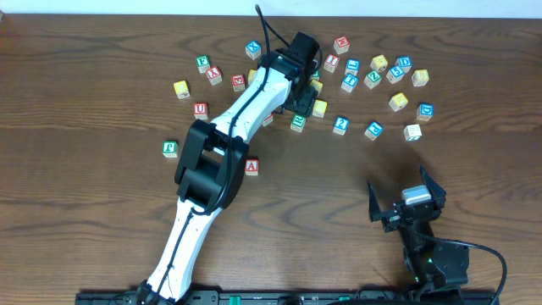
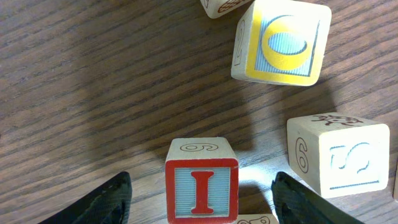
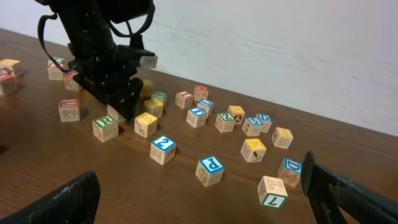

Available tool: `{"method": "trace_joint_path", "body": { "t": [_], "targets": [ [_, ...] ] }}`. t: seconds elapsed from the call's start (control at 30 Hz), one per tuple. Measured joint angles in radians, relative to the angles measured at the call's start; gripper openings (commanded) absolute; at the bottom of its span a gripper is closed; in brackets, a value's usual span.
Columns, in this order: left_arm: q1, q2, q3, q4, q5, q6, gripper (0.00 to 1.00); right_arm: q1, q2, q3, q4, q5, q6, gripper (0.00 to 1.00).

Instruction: Spell out AI2

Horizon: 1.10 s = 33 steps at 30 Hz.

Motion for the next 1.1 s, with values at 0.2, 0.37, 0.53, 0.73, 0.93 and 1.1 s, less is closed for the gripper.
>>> {"method": "trace_joint_path", "body": {
  "t": [0.2, 0.37, 0.53, 0.73, 0.93, 1.1],
  "targets": [
    [0.0, 0.0, 0.0, 0.0, 0.0, 0.0, 0.66, 0.0, 0.0, 0.0, 0.0, 0.0, 0.0, 0.99],
    [0.0, 0.0, 0.0, 0.0, 0.0, 0.001, 0.61, 0.0, 0.0, 0.0, 0.0, 0.0, 0.0, 0.99],
    [0.0, 0.0, 0.0, -0.001, 0.0, 0.0, 0.56, 0.0, 0.0, 0.0, 0.0, 0.0, 0.0, 0.99],
    [0.0, 0.0, 0.0, -0.005, 0.0, 0.0, 0.55, 0.0, 0.0, 0.0, 0.0, 0.0, 0.0, 0.99],
    [0.0, 0.0, 0.0, -0.01, 0.0, 0.0, 0.55, 0.0, 0.0, 0.0, 0.0, 0.0, 0.0, 0.99],
    [0.0, 0.0, 0.0, -0.01, 0.0, 0.002, 0.55, 0.0, 0.0, 0.0, 0.0, 0.0, 0.0, 0.99]
  ]
}}
